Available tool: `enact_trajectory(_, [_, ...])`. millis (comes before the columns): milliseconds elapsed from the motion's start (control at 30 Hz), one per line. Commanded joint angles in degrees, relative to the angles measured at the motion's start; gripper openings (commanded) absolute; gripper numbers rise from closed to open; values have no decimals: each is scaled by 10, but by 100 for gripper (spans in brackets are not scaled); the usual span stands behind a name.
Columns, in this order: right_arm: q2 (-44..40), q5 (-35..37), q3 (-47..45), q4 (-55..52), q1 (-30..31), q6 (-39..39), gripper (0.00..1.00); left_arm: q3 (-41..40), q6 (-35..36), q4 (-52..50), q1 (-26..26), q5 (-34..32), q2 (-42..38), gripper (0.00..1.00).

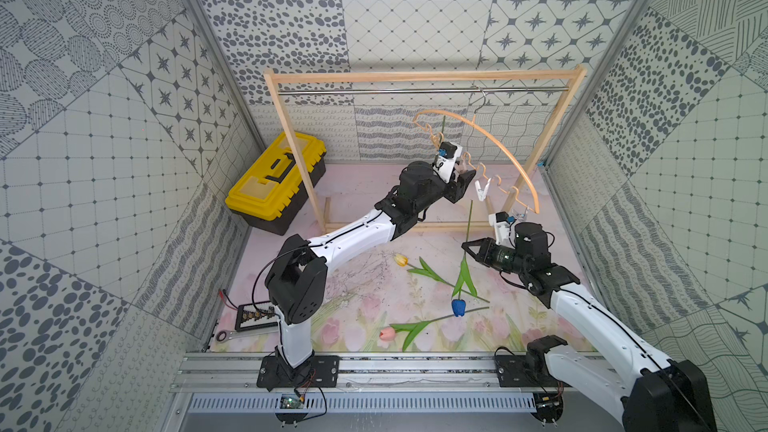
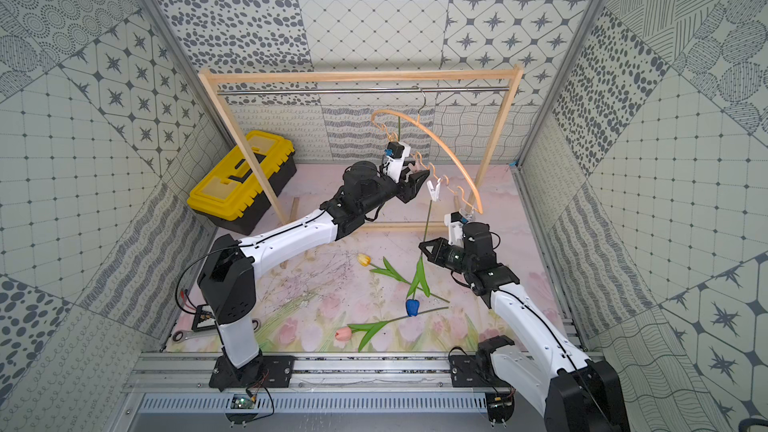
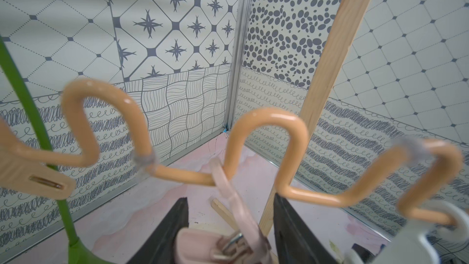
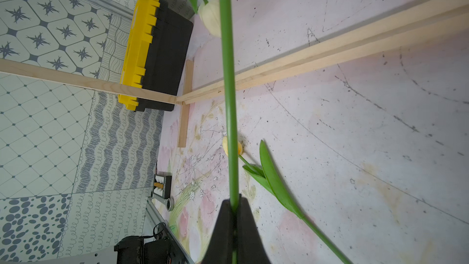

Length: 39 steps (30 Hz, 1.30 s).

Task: Dry the flowers on a clothes hanger
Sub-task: Open the clamp at the hanger, then clamp the flower onto the hanger.

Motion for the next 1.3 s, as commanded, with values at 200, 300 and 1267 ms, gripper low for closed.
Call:
enact_trajectory(200, [-2,-5,11,5,-3,-19,0,16,-75,4,20,78,-15,56])
enact_trajectory(300, [2,-7,14,7,-3,-18,0,23,-72,-3,21,64,-13,55])
enact_trajectory(1267, [118,13,156,191,-7,4,0,-3,-106,-1,24,69,-15,27])
